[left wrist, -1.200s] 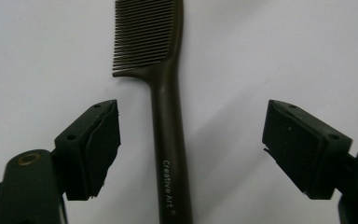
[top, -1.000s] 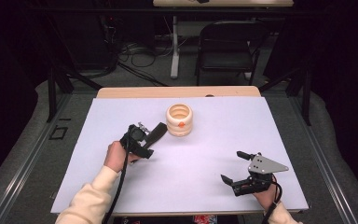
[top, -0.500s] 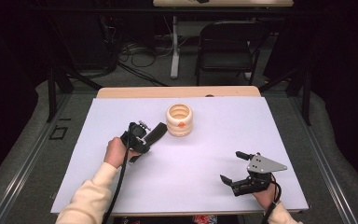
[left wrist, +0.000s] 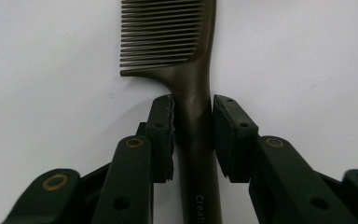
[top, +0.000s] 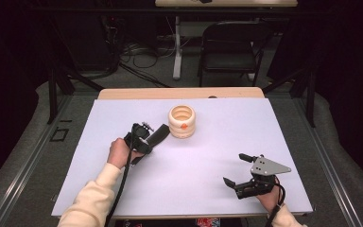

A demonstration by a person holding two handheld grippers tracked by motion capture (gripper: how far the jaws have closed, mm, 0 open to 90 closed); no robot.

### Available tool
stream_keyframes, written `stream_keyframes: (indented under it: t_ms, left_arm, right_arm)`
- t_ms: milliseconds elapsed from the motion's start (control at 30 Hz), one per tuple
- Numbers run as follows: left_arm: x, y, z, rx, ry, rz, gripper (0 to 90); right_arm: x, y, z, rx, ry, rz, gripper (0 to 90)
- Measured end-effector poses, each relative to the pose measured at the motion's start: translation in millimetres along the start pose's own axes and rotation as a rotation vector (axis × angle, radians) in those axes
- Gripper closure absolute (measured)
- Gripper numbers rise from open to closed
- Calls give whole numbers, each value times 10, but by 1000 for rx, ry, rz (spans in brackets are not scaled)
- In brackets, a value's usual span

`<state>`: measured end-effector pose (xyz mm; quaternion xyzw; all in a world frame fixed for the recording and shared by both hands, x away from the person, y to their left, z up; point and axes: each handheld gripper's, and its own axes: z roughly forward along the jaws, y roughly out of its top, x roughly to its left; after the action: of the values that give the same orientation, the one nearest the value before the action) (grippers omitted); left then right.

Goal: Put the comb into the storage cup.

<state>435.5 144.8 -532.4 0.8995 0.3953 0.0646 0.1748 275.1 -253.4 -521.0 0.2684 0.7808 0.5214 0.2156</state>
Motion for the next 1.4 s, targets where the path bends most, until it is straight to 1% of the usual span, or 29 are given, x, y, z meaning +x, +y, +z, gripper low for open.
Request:
stream_keyframes:
  t_ms: [33,100,233,433,467,500,533,633,667,700,733,767,800,933,1033,1167,1367,1400]
  left_arm:
    - [12,-4,-6,1,-4,-4,693]
    - [31,-16,-4,-11,-17,-25,701]
    - [60,-27,-11,-14,-14,-25,714]
    - [49,-36,-27,-12,-6,-24,716]
    - [53,-41,-40,-13,-2,-19,716]
    - [48,-47,-45,-20,1,-27,716]
    - [53,-51,-58,-16,-1,-20,716]
    - [56,-67,-79,-25,5,-20,717]
    - [57,-71,-84,-24,6,-21,717]
    - [51,-76,-85,-31,7,-31,717]
    - [54,-79,-93,-33,6,-29,717]
    - [64,-80,-105,-26,4,-19,717]
    - [64,-85,-108,-35,0,-26,717]
    - [79,-103,-145,-52,3,-32,717]
    - [85,-119,-166,-67,7,-30,717]
    - [96,-128,-185,-76,8,-23,716]
    - [100,-147,-217,-102,5,-28,717]
    - [101,-150,-218,-110,-1,-32,717]
  right_arm:
    - [5,1,0,0,2,3,4]
    - [9,3,1,-2,4,0,4]
    - [0,1,8,6,3,1,3]
    - [0,1,1,1,0,0,3]
    - [3,2,-2,0,1,2,3]
    - [7,2,-3,0,1,5,3]
    - [7,2,-4,0,1,5,3]
    - [6,3,-3,-2,1,0,4]
    - [5,3,-2,-2,2,-1,3]
    - [5,2,-2,-2,2,1,3]
    - [5,2,-3,0,1,2,3]
    - [7,2,-3,1,1,5,3]
    - [6,2,-4,0,1,5,3]
    - [4,5,-8,-2,2,-1,4]
    - [3,5,-14,-4,1,0,3]
    - [-3,2,-2,1,0,2,3]
    - [4,4,-12,-2,0,1,3]
    - [3,4,-12,-2,1,1,3]
